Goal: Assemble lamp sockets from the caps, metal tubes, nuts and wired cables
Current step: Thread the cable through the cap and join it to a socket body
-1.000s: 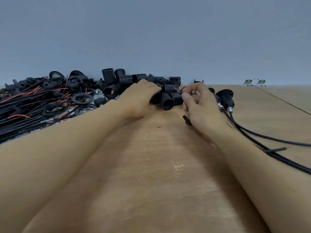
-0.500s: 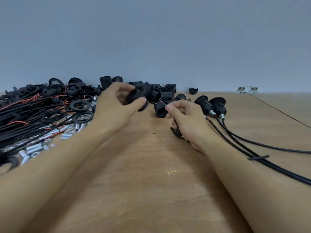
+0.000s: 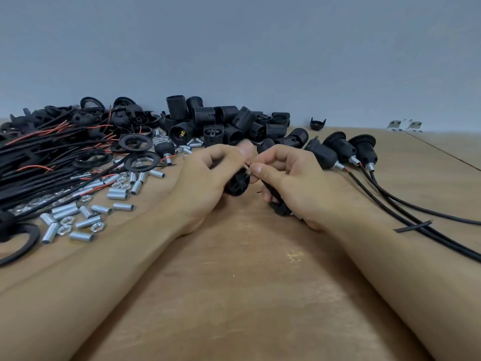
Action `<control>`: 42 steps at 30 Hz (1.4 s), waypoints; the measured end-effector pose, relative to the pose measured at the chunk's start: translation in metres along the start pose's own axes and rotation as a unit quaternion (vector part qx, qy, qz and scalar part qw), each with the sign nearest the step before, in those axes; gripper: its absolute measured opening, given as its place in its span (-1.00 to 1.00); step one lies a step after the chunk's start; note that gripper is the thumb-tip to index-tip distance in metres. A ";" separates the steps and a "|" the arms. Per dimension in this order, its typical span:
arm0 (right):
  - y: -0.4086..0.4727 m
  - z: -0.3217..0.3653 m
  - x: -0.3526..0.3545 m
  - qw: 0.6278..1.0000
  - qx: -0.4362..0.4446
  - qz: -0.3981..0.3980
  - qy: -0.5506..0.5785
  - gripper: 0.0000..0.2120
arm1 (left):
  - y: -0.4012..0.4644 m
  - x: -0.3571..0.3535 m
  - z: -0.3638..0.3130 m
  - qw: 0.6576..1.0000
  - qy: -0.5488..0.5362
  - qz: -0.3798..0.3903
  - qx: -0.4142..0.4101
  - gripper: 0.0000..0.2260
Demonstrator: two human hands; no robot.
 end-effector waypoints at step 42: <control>-0.021 0.032 -0.011 0.987 0.101 0.066 -0.109 -0.88 | 0.004 0.005 -0.004 0.987 -0.116 -0.008 0.110 -0.60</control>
Point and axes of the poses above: each hand's wrist, its own y-axis towards the middle knuckle, its own x-axis out of the back of the hand, z = x × y, the point moved 1 cm from there along y, towards the middle knuckle, and after that the axes turned 4 degrees about y, right-handed, at the moved point
